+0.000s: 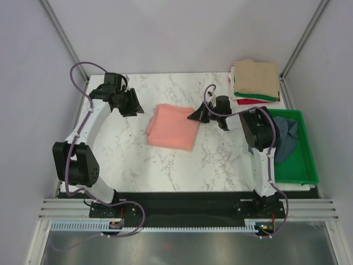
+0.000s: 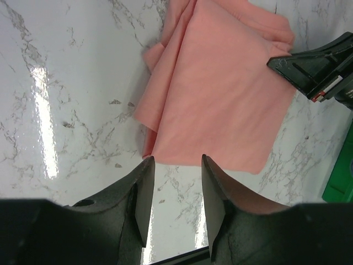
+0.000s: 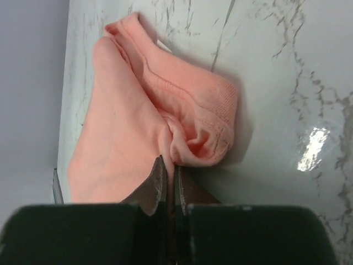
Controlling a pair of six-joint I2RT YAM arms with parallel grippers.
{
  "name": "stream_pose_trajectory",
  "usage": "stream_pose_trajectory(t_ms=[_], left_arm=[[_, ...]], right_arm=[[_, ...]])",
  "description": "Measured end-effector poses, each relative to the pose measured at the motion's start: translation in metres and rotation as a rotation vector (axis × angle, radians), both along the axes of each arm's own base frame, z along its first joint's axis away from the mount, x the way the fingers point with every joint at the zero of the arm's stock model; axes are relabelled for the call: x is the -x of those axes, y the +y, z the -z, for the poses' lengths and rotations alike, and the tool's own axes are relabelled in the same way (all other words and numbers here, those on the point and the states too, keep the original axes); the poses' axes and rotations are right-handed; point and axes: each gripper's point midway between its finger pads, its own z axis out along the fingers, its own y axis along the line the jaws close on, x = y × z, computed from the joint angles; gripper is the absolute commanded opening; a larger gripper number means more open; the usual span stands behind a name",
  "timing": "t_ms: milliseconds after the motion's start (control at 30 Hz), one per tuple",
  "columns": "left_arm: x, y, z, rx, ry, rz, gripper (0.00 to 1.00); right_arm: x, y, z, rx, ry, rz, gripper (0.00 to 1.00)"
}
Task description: Fold and stack the t-shirts
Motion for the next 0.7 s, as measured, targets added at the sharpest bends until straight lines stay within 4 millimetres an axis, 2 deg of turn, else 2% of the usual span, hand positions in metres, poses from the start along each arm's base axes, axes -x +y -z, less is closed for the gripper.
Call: stream_pose_trajectory(t_ms=[133,233,333,500,567,633,700], left_arm=[[0.007,-0.002,-0.001,-0.001,-0.007,0.006,0.46],[0.027,-0.002,-0.008,-0.007,-0.035,0.010,0.46],[0.050,0.012,-0.017,-0.070,-0.104,-0.031,0.46],[0.084,0.046,-0.019,-0.218,-0.199,-0.135,0.48],[0.084,0.048,-0.019,-0.237,-0.206,-0.138,0.47],[0.079,0.046,-0.014,-0.249,-0.201,-0.131,0.47],[0.076,0.046,-0.007,-0.258,-0.185,-0.125,0.47]], right_arm=[[0.011,0.000,-0.002,0.022,0.017,-0.035,0.00],[0.014,-0.007,-0.022,0.116,-0.010,-0.059,0.00],[0.004,-0.014,-0.066,0.221,-0.115,-0.071,0.00],[-0.008,-0.044,-0.171,0.420,-0.393,-0.035,0.00],[-0.011,-0.060,-0.204,0.502,-0.482,-0.005,0.00],[-0.016,-0.077,-0.225,0.576,-0.541,0.029,0.00],[-0.022,-0.097,-0.238,0.653,-0.573,0.062,0.00]])
